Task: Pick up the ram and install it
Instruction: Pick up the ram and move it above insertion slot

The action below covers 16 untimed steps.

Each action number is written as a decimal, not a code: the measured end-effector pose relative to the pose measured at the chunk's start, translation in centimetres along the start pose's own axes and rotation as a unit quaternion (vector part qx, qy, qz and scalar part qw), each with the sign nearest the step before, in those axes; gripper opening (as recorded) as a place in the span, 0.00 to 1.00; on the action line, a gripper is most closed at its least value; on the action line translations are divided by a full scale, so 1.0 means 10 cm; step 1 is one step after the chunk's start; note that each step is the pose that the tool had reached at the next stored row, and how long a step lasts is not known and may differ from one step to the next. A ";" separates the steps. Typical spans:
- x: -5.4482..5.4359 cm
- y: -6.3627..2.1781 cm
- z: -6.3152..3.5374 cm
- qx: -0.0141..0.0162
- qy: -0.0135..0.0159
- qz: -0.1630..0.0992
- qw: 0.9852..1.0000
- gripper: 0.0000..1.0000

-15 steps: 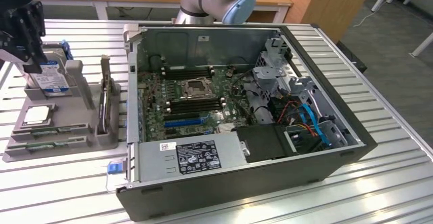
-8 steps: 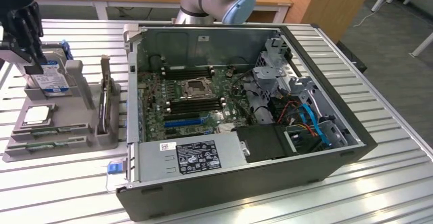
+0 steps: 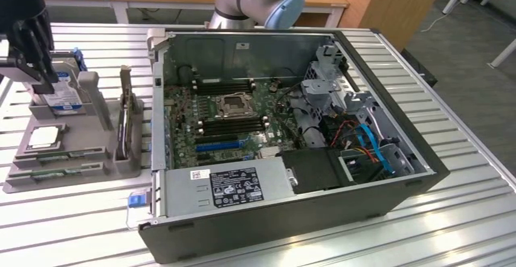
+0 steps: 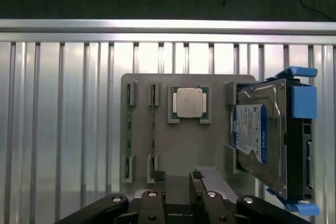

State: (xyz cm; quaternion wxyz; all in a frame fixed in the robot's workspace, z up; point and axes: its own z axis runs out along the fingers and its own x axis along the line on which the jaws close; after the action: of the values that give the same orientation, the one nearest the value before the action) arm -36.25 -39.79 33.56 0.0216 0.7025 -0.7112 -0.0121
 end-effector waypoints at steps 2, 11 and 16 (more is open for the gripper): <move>0.00 0.003 0.036 0.000 0.000 0.000 1.000 0.32; 0.04 0.017 0.199 0.000 0.000 0.000 1.000 0.32; 0.22 0.030 0.295 0.000 0.000 0.000 1.000 0.32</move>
State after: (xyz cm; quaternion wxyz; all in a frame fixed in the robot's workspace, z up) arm -36.72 -41.98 30.66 0.0216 0.7026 -0.7112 -0.0121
